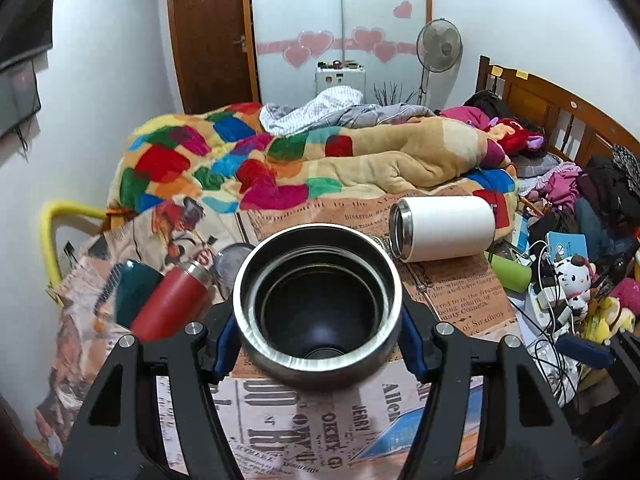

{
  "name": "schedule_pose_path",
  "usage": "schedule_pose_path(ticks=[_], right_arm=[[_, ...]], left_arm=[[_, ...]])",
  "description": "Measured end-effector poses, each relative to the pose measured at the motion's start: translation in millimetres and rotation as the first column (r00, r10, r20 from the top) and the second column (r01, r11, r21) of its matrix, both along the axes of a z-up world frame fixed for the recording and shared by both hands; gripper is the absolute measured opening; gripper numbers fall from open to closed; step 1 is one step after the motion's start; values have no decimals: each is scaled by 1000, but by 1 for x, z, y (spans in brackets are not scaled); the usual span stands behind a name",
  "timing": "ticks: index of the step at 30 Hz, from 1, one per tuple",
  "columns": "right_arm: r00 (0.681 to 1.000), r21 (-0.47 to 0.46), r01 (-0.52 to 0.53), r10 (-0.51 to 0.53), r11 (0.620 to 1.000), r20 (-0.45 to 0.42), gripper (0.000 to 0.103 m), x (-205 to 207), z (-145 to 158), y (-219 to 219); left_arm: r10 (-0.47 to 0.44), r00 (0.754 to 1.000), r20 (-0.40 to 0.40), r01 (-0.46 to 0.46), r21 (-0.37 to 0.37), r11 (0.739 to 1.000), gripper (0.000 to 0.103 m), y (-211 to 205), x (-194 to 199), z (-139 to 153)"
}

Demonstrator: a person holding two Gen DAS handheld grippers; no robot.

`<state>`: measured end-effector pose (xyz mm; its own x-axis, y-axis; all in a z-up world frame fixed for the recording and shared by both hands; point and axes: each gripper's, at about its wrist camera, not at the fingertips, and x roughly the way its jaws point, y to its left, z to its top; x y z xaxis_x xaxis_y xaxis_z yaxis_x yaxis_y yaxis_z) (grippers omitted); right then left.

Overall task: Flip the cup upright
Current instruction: 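Lower the upright thermos onto the table and open the left tool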

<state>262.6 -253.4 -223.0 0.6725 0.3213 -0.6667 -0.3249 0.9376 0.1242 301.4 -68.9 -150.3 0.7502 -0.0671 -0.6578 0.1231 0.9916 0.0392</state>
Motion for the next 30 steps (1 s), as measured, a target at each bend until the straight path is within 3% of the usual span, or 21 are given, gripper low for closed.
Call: schedule_pose_path(ticks=[5,12,18,24,28,30], right_arm=[[998,22,10,-11,1000,64,74,-15,25,-4],[975,79,10,-27,997,222,74,-56,83,-8],[926,139,-18,-36,990,377,74,-101,132,-5],[861,167,-44,-47,985,507,74,-146,161,2],[833,182,-39,-69,983,549,78,-164,168,5],[825,189,-31,-81,982,560,85,-167,169,5]], left_arm=[[-25,998,50,26,-35,999,65,9,-32,32],[-26,977,213,46,-88,995,67,28,-109,95],[19,930,368,22,-109,994,69,43,-185,134],[80,889,450,-16,-144,989,75,55,-233,150],[113,862,495,-38,-160,986,90,58,-258,154],[126,852,509,-50,-161,986,95,57,-266,155]])
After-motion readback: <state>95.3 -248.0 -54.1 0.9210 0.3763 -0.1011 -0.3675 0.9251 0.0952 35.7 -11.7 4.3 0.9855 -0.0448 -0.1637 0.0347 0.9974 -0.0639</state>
